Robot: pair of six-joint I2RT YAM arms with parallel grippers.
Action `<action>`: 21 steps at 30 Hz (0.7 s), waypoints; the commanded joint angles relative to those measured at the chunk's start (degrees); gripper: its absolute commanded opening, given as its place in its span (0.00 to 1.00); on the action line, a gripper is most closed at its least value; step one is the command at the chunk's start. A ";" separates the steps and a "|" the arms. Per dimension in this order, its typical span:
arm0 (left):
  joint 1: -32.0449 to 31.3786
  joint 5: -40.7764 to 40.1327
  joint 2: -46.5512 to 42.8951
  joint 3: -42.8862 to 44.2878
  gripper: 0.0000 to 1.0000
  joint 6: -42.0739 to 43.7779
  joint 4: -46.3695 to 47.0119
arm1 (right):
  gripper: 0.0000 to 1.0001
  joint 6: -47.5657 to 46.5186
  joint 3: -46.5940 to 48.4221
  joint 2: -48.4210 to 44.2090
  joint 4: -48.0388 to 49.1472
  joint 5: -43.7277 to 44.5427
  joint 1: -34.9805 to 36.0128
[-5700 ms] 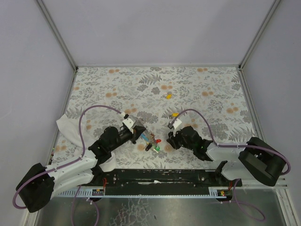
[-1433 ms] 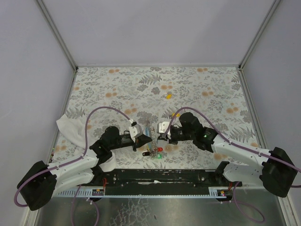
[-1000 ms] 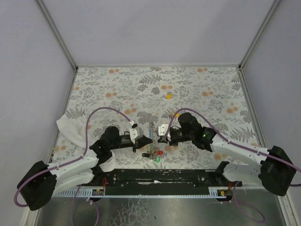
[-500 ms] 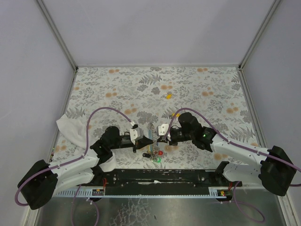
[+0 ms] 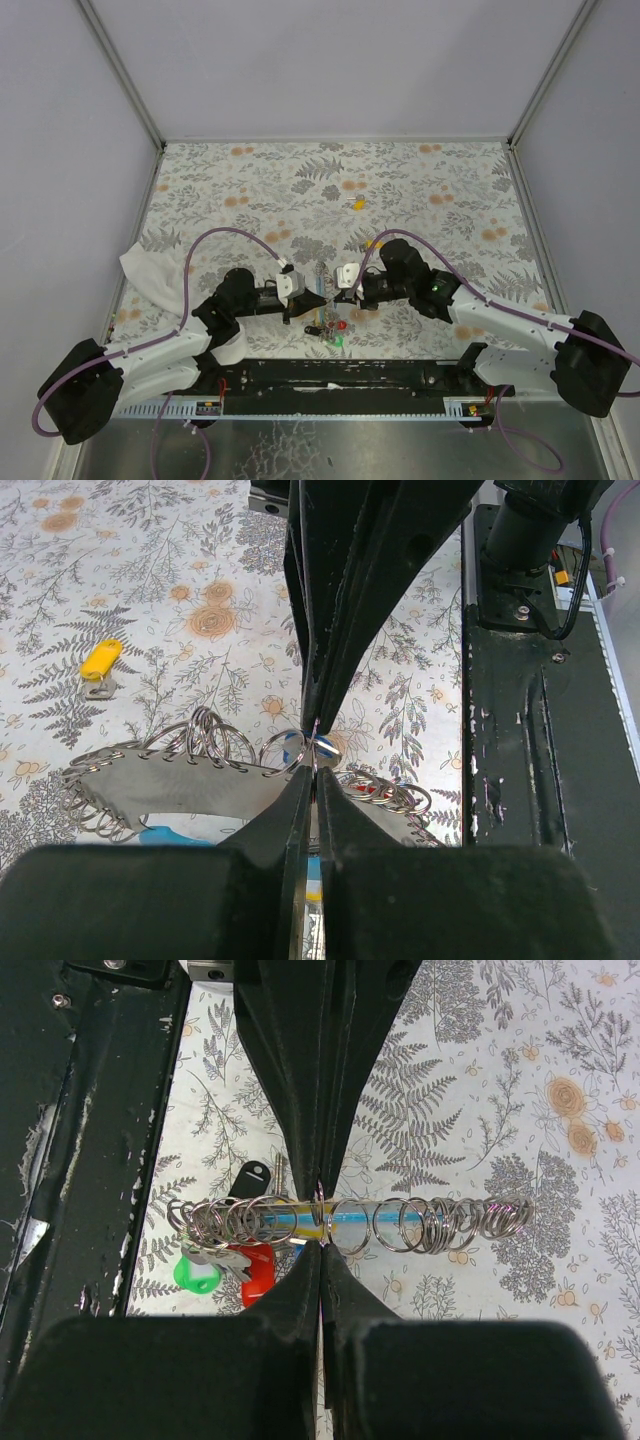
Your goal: Put the keys on the keyring
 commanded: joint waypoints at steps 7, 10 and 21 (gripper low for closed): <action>-0.23 -0.17 -0.21 0.39 0.00 1.49 4.96 | 0.00 0.97 -0.77 -3.49 1.65 0.54 0.23; -0.24 0.07 -0.12 0.34 0.00 1.53 5.05 | 0.00 1.06 -0.79 -3.19 1.86 0.35 0.29; -0.22 0.66 0.01 0.47 0.00 1.45 5.15 | 0.00 1.06 0.09 -0.83 1.92 -0.71 0.24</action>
